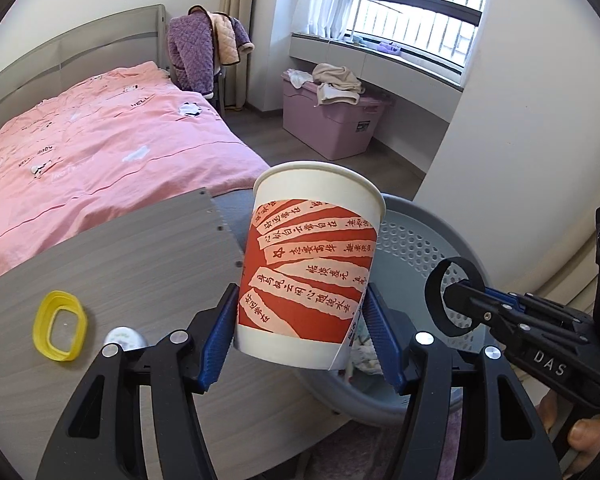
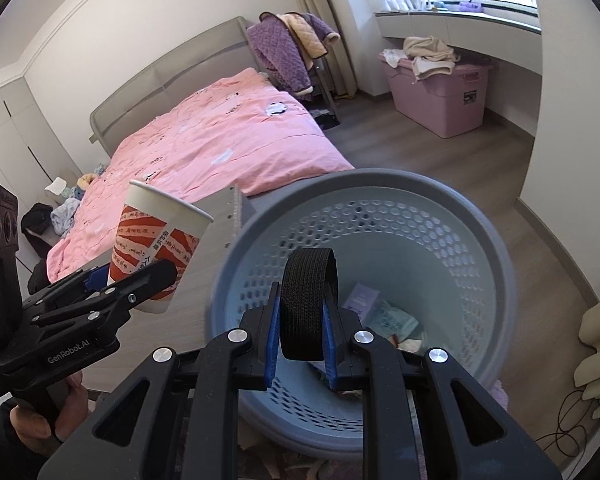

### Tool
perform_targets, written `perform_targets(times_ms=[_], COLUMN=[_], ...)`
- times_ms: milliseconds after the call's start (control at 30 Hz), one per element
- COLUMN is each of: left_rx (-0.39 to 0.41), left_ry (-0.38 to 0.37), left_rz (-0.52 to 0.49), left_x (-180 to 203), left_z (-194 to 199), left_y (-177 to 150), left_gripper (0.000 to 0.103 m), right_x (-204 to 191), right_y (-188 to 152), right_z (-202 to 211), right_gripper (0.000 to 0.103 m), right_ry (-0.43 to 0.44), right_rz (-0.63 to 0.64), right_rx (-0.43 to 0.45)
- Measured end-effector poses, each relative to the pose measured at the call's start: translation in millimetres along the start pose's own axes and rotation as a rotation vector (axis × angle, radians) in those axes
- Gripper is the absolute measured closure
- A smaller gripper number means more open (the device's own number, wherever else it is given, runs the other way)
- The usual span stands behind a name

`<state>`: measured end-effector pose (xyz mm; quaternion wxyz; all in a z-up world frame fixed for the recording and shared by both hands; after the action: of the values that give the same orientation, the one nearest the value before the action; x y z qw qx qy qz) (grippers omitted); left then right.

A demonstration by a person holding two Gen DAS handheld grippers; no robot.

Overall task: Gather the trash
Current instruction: 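Carry the paper cup and black band over the grey basket with both grippers, then open both grippers to drop the cup and band into the basket, then move both grippers back over the table toward the yellow lid and white cap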

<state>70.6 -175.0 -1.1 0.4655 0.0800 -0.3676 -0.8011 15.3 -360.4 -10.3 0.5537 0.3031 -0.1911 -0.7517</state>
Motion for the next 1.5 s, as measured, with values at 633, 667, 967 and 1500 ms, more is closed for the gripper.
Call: perform_targets(times_ms=[633,667,967,1500], left_rx=[-0.103,-0.1,-0.09,-0.034], left_ry=[0.004,0.006,0.023,0.066], left_rz=[-0.034,-0.037,-0.031,0.045], left_x=[45.8,45.9,41.2,14.5], left_z=[-47.6,-47.3,-45.3,-24.2], left_y=[-3.5,-2.8,-1.8,2.0], left_gripper=[0.043,0.043,0.038,0.038], right_x=[46.6,47.2,51.0,42.0], right_y=[-3.5,-1.7,-3.7,7.8], right_z=[-18.6,-18.7,-8.7,-37.0], right_gripper=[0.082,0.082,0.055,0.028], right_ry=[-0.022,-0.025,-0.039,-0.039], right_rz=[0.001,0.002,-0.006,0.056], right_rx=[-0.047,-0.044,-0.011,-0.235])
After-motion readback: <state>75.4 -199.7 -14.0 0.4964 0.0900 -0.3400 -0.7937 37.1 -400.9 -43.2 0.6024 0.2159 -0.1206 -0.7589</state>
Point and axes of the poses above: each gripper's, at about its wrist camera, not at the fingertips, and z roughly against the way its jaws point, x to its right, y to its top, the point moved 1 cm from there along -z, roughly the way its jaws point, and after that the axes turned 6 degrees about -y, right-handed, at the moved point
